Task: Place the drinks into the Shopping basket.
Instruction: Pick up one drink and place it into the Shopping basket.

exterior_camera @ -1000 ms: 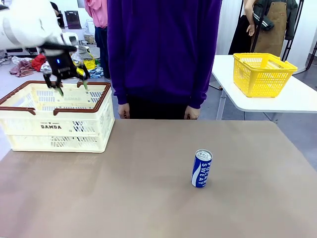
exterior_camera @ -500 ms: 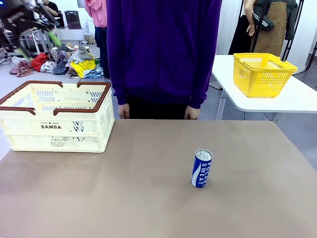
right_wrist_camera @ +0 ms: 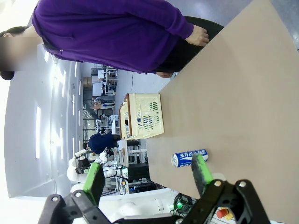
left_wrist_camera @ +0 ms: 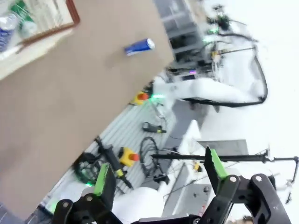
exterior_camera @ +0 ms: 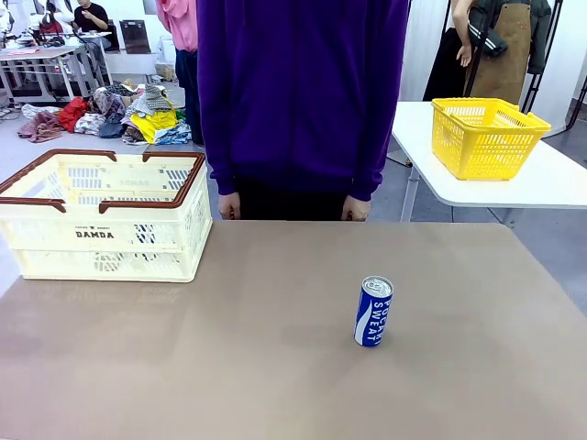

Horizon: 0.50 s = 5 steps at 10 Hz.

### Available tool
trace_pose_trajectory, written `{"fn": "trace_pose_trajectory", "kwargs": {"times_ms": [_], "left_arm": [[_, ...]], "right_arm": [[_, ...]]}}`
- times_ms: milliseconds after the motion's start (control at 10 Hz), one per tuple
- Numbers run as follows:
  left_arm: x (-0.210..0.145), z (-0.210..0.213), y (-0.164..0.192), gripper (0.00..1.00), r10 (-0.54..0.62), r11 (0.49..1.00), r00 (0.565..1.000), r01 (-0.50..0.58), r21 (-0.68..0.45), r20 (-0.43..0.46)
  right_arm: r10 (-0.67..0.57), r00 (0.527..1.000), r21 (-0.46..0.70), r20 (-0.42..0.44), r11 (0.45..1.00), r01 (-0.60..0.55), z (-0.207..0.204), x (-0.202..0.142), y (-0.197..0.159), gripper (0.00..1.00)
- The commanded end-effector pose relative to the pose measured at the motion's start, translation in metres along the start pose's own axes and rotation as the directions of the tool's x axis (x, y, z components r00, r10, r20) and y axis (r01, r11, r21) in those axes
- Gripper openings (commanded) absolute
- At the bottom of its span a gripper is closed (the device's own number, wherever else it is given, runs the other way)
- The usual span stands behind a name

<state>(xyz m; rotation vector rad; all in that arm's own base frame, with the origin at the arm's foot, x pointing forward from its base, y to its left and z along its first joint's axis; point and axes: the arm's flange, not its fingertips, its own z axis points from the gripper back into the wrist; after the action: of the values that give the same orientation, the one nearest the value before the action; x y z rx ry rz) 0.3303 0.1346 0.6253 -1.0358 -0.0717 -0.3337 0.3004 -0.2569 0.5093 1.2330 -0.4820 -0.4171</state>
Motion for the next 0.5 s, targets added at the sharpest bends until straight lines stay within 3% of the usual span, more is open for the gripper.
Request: {"fn": "trace_pose_trajectory", "kwargs": {"times_ms": [0, 200, 300, 400], "left_arm": [[0.018, -0.016, 0.041, 1.0, 0.019, 0.987, 0.999, -0.026, -0.156, -0.046], [0.041, -0.031, 0.071, 1.0, 0.044, 0.973, 0.996, -0.06, -0.225, -0.077], [0.059, -0.04, 0.072, 1.0, 0.17, 0.97, 0.983, -0.179, -0.165, -0.068], [0.02, -0.033, 0.077, 1.0, 0.036, 0.98, 0.998, -0.047, -0.194, -0.058]], "right_arm": [[0.024, 1.0, 0.019, 0.002, 1.0, -0.024, 0.0, 0.001, 0.002, 1.0], [0.024, 1.0, 0.019, 0.002, 1.0, -0.024, 0.0, 0.001, 0.002, 1.0], [0.024, 1.0, 0.019, 0.002, 1.0, -0.024, 0.0, 0.001, 0.002, 1.0], [0.024, 1.0, 0.019, 0.002, 1.0, -0.024, 0.0, 0.001, 0.002, 1.0]]}}
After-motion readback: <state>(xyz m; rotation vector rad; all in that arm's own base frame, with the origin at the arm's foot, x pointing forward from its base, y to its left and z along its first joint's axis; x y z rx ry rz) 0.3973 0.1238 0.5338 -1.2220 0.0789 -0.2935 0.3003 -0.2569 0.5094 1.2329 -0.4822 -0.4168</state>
